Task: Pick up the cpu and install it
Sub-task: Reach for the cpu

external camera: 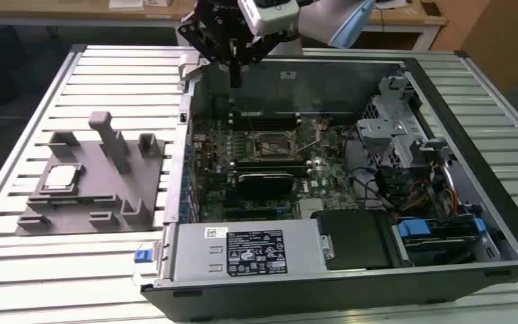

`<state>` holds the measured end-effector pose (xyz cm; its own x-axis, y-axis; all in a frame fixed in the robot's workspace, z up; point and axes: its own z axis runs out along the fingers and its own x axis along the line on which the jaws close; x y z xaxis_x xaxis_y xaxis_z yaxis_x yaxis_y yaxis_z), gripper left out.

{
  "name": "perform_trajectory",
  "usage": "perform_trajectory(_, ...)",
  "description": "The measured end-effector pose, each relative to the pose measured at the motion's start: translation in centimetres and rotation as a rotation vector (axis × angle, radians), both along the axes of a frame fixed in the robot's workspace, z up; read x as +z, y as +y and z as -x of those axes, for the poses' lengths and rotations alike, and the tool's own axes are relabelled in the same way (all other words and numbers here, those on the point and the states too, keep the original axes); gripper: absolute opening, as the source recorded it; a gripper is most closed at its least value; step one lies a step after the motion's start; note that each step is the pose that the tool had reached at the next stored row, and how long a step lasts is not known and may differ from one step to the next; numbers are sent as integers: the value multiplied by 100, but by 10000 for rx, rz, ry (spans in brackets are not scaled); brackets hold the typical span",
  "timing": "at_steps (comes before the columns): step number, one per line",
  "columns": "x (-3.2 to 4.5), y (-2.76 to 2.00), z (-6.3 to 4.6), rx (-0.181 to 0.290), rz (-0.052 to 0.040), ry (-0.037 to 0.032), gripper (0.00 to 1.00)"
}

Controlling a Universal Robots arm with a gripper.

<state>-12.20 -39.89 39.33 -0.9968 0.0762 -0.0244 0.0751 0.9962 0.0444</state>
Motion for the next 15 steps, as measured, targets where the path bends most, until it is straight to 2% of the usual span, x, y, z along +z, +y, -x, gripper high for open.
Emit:
perform_trajectory(7,0,0,3,-1,-5,0,11)
perform_trajectory(15,-1,0,66,0,-5,0,11)
